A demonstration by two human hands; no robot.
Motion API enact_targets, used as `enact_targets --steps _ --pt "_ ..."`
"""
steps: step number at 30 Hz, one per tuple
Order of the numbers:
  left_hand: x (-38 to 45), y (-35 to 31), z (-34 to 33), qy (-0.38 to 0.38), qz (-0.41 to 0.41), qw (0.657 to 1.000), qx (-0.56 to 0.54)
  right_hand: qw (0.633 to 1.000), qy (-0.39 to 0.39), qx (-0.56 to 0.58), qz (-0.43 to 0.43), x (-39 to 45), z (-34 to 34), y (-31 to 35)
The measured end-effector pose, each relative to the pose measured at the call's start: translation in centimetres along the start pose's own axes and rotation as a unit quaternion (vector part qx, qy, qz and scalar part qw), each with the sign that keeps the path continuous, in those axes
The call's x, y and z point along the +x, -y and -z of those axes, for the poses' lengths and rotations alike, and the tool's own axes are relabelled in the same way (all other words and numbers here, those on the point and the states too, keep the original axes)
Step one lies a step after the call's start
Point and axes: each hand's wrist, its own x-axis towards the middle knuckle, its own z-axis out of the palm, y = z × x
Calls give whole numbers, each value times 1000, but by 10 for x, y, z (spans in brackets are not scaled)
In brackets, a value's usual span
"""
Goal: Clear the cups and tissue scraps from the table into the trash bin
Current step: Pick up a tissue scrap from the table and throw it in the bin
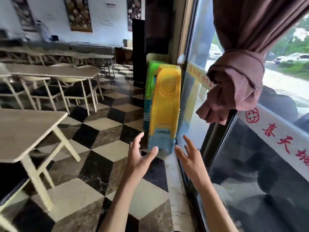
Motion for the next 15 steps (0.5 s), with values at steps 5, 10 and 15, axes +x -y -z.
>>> enact_targets --steps 5,10,15 --pt "-60 -13 85 -121 3 992 21 991 125 6 44 -26 -64 48" --pt "-150 -20 203 -265 29 963 30 960 260 36 95 -89 -156 97" --pt "-295 -32 319 -427 51 901 60 895 417 84 135 -205 -256 165"
